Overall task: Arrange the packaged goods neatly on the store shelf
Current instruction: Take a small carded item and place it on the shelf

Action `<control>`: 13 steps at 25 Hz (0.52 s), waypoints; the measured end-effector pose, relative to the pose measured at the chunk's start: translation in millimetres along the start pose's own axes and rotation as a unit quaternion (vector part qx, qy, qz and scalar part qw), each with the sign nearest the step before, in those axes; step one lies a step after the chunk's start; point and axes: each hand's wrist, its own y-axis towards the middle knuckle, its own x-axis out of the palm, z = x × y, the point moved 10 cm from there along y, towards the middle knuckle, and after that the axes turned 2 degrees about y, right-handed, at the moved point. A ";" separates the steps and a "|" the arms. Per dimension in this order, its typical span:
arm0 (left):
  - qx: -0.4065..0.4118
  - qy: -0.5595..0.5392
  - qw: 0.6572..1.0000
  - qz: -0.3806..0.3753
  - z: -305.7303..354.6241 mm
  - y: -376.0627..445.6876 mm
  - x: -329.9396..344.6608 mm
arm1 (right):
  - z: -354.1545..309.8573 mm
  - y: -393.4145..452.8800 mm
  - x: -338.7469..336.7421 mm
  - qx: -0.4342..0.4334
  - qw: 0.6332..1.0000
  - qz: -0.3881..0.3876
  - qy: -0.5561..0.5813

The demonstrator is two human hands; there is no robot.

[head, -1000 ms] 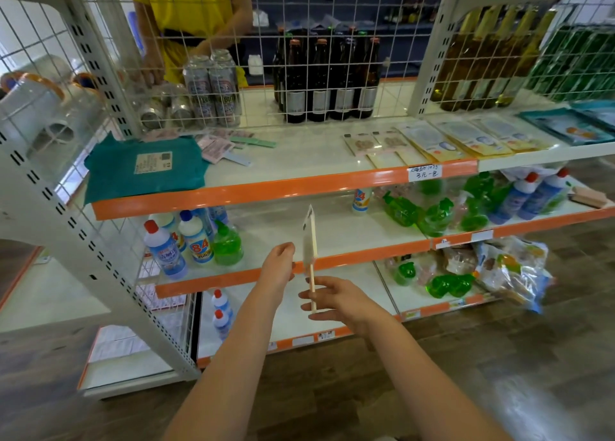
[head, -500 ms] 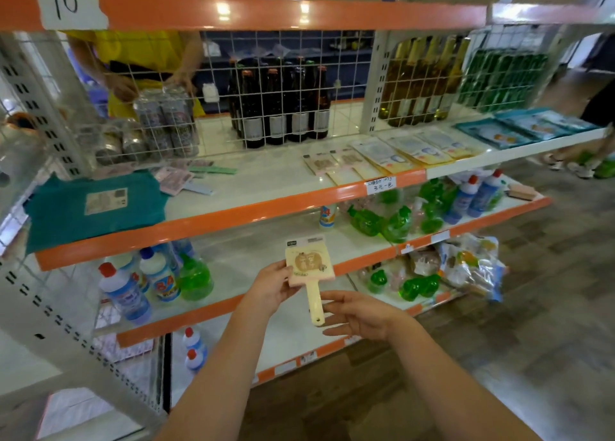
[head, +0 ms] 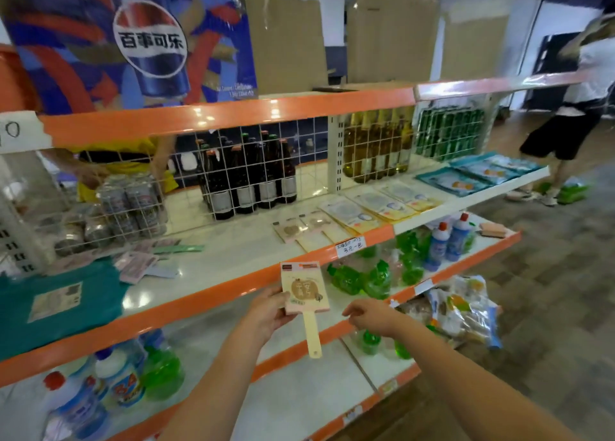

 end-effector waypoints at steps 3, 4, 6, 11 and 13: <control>-0.001 0.005 1.000 0.015 14.3 10.8 9.1 | -0.6 17.2 -19.5 -0.026 0.997 0.001 -0.073; 0.003 0.011 1.000 0.021 21.5 14.6 13.8 | 0.3 24.2 -27.5 -0.037 0.995 0.002 -0.087; 0.005 0.012 1.000 0.027 30.4 22.2 14.9 | -1.2 33.2 -40.3 -0.048 0.992 0.000 -0.113; 0.016 0.012 0.998 0.063 53.7 35.7 30.8 | -0.8 53.7 -82.2 -0.088 0.985 0.006 -0.146; 0.020 0.001 0.997 0.081 59.8 39.7 34.4 | 1.0 61.9 -93.2 -0.104 0.983 0.010 -0.149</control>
